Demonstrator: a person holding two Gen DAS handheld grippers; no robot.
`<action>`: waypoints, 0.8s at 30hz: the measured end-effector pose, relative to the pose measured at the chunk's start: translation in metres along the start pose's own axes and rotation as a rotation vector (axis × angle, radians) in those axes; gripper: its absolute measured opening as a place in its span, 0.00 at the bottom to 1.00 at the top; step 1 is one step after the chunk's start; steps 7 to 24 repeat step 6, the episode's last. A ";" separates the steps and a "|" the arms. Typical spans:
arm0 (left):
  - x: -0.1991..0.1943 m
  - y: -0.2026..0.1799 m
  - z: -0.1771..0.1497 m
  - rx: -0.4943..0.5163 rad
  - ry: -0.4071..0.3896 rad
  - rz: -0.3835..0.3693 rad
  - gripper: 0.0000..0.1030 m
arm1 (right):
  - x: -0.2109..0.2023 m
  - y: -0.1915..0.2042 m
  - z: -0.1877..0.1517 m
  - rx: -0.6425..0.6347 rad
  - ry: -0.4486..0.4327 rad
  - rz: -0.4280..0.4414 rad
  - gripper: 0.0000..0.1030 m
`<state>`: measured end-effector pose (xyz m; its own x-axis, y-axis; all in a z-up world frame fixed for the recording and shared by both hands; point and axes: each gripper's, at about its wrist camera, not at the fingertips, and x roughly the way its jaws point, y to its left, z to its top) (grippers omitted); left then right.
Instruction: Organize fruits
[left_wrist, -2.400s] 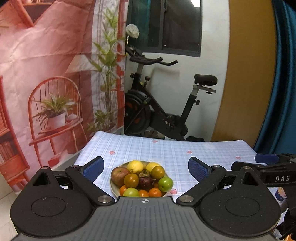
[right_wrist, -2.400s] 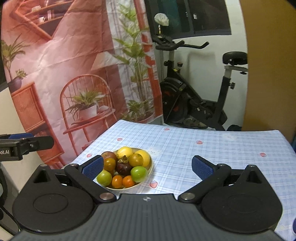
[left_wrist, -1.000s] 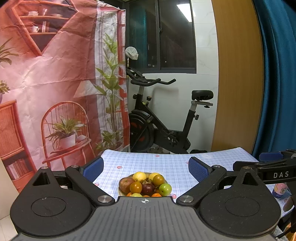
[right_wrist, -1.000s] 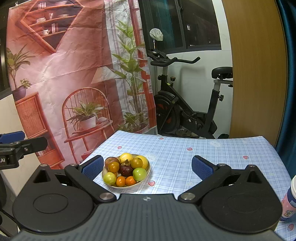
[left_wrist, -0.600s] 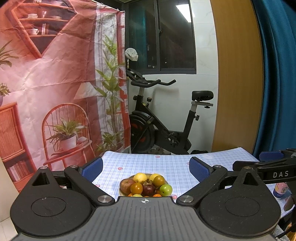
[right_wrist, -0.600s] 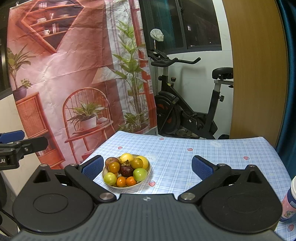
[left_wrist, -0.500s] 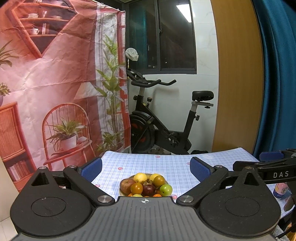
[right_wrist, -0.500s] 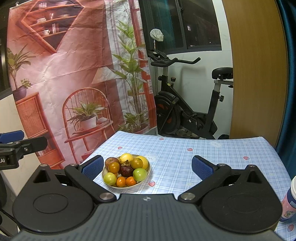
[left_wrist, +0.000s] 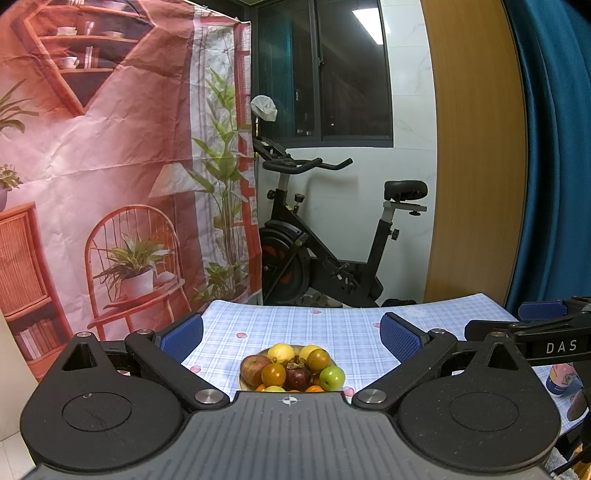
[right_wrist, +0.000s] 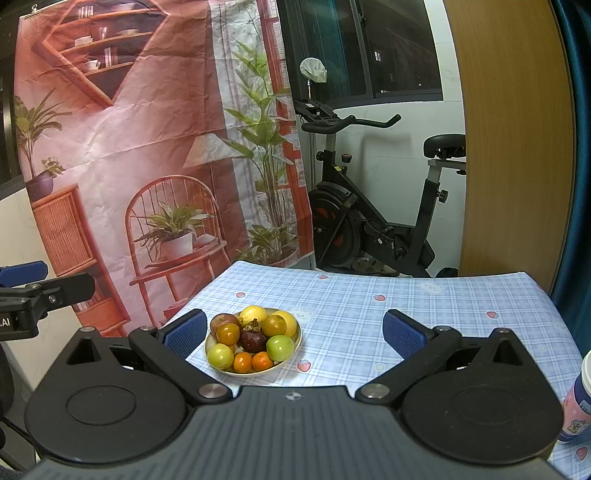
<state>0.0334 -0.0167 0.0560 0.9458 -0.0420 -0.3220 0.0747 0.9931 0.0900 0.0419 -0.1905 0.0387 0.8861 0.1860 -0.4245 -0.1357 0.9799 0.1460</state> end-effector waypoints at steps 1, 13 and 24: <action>0.000 0.000 0.000 0.000 -0.001 -0.001 1.00 | 0.000 0.000 0.000 0.000 0.000 0.000 1.00; 0.000 0.000 0.000 -0.001 -0.002 0.002 1.00 | 0.000 0.000 0.000 0.000 -0.002 0.000 1.00; 0.000 0.000 0.000 -0.001 -0.002 0.002 1.00 | 0.000 0.000 0.000 0.000 -0.002 0.000 1.00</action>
